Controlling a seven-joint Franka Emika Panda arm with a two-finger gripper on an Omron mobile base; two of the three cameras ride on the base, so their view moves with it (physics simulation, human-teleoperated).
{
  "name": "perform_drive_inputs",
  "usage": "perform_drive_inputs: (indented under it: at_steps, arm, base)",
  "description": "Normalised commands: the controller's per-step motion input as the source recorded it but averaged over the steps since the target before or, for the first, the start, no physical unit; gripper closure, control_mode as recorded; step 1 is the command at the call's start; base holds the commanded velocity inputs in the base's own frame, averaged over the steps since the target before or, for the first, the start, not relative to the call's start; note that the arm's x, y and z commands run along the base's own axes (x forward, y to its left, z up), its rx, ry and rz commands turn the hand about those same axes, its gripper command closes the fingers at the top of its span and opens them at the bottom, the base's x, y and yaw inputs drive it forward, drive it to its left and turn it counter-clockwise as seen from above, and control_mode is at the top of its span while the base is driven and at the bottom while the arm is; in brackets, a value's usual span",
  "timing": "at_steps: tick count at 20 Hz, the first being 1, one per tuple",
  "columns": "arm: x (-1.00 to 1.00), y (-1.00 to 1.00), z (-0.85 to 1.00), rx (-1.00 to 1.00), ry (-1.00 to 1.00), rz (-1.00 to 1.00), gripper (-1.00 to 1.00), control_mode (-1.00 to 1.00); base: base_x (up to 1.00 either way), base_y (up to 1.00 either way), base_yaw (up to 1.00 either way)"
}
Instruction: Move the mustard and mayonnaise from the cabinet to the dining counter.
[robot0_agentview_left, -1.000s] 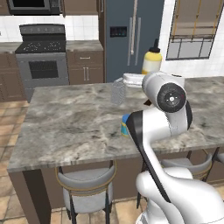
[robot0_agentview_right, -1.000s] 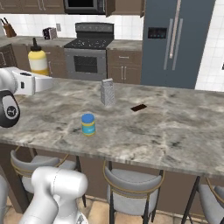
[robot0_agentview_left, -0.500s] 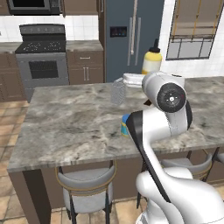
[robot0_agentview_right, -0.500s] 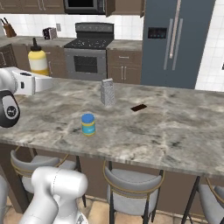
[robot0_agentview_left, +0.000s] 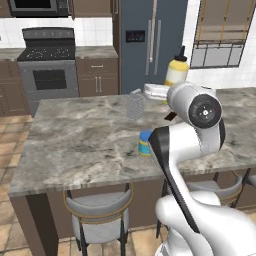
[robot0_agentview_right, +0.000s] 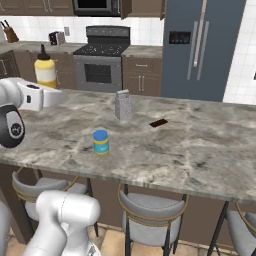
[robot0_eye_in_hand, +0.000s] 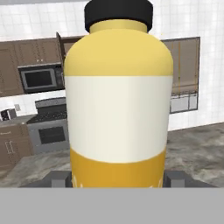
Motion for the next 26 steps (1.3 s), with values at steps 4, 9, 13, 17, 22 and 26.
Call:
perform_drive_inputs:
  at_steps: [4, 9, 13, 17, 22, 26]
  arm:
    - [-0.02, -0.21, -0.03, 0.11, 0.05, 0.09, 1.00, -1.00]
    - [0.00, -0.31, -0.06, 0.11, 0.05, 0.20, 1.00, -1.00]
    - [0.00, -0.40, -0.18, 0.02, 0.01, 0.43, 1.00, -1.00]
    - [-0.06, -0.40, -0.23, 0.00, 0.00, 0.54, 1.00, -1.00]
    - [-0.03, -0.30, -0.26, 0.00, 0.00, 0.56, 1.00, -1.00]
    - [0.14, -0.28, -0.18, 0.02, 0.00, 0.43, 1.00, -1.00]
  base:
    - [0.00, 0.00, 0.00]
    - [0.00, 0.00, 0.00]
    - [0.00, 0.00, 0.00]
    - [0.00, 0.00, 0.00]
    - [0.00, 0.00, 0.00]
    - [0.00, 0.00, 0.00]
